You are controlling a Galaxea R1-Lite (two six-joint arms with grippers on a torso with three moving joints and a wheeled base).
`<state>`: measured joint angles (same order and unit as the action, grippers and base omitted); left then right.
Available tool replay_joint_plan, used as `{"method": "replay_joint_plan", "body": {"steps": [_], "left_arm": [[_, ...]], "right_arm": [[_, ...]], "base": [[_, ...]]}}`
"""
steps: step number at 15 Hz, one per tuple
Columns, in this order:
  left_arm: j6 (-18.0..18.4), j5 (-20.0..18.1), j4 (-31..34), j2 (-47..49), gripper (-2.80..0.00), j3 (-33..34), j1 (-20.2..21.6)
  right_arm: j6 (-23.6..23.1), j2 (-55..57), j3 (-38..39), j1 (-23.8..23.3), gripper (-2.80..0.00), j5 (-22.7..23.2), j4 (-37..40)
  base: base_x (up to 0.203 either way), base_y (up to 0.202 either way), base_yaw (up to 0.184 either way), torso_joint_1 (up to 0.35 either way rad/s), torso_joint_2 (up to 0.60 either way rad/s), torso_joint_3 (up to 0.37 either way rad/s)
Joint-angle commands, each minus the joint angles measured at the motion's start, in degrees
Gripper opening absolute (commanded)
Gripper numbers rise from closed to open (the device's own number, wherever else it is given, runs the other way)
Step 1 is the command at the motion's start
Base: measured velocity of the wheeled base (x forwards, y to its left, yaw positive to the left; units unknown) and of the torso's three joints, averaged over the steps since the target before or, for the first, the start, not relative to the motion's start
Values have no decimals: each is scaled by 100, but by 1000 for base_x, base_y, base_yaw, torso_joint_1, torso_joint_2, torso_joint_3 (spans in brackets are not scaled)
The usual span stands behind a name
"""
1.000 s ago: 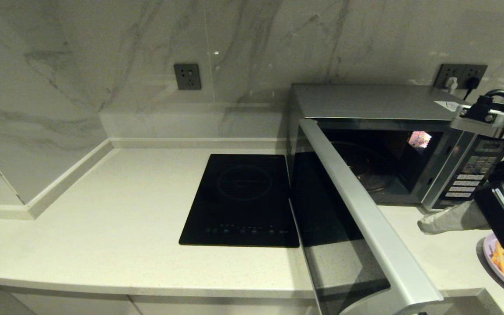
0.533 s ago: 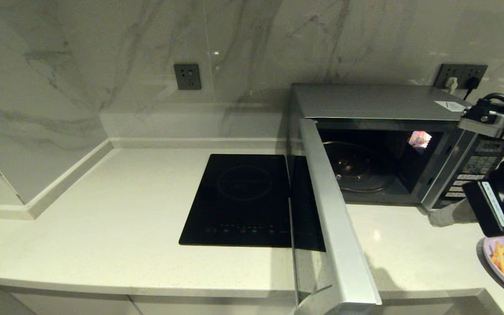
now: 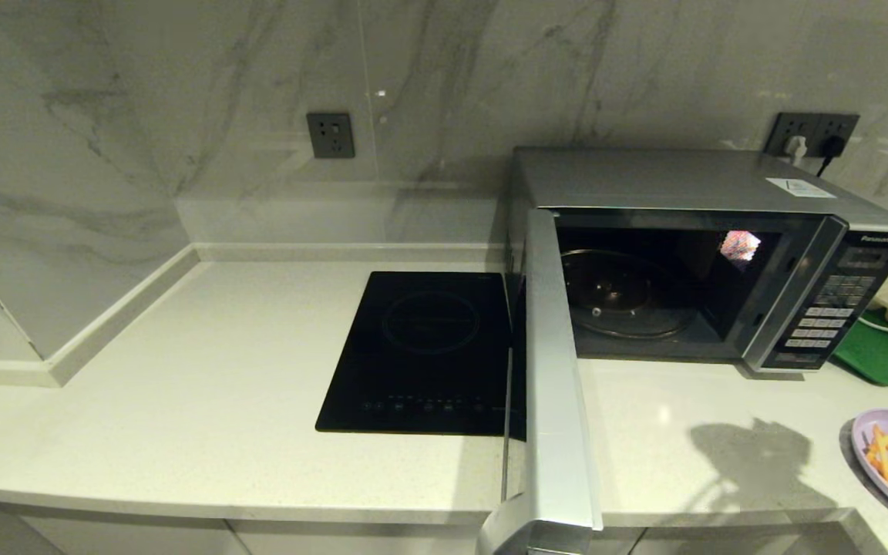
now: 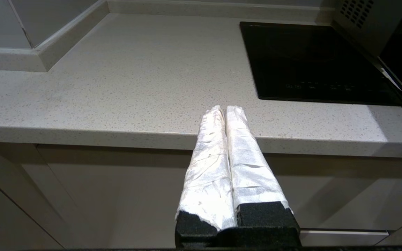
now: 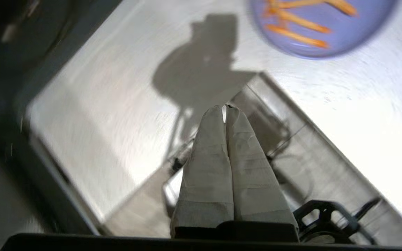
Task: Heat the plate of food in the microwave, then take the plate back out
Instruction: Open the microwave oven, then put the plate in the microwave oven
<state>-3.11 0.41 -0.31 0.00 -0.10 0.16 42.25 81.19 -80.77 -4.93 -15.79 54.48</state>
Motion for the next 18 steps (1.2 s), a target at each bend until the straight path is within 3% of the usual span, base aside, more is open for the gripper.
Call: {"method": "replay_joint_plan", "body": {"steps": [1,2,3,6,11,14,18], "left_arm": [[-6,2,-4,0,-280,1,2],[-6,2,-4,0,-280,1,2],[-6,2,-4,0,-280,1,2],[-6,2,-4,0,-280,1,2],[-6,2,-4,0,-280,1,2],[-6,2,-4,0,-280,1,2],[-6,2,-4,0,-280,1,2]], "right_arm": [[-18,272,264,-1626,-280,581,-143],[-84,485,373,-2144,-280,882,-213],[-145,808,479,-2593,0,1187,-277],[-226,1287,1016,-3456,0,1661,-1059],[-303,1652,2081,-3726,0,1688,-2166],[-404,1981,2168,-4188,0,1676,-2496],[-923,2353,2135,-5014,0,1689,-2853]], "base": [[0,0,0,0,0,0],[0,0,0,0,0,0],[0,0,0,0,0,0],[0,0,0,0,0,0],[0,0,0,0,0,0],[0,0,0,0,0,0],[0,0,0,0,0,0]]}}
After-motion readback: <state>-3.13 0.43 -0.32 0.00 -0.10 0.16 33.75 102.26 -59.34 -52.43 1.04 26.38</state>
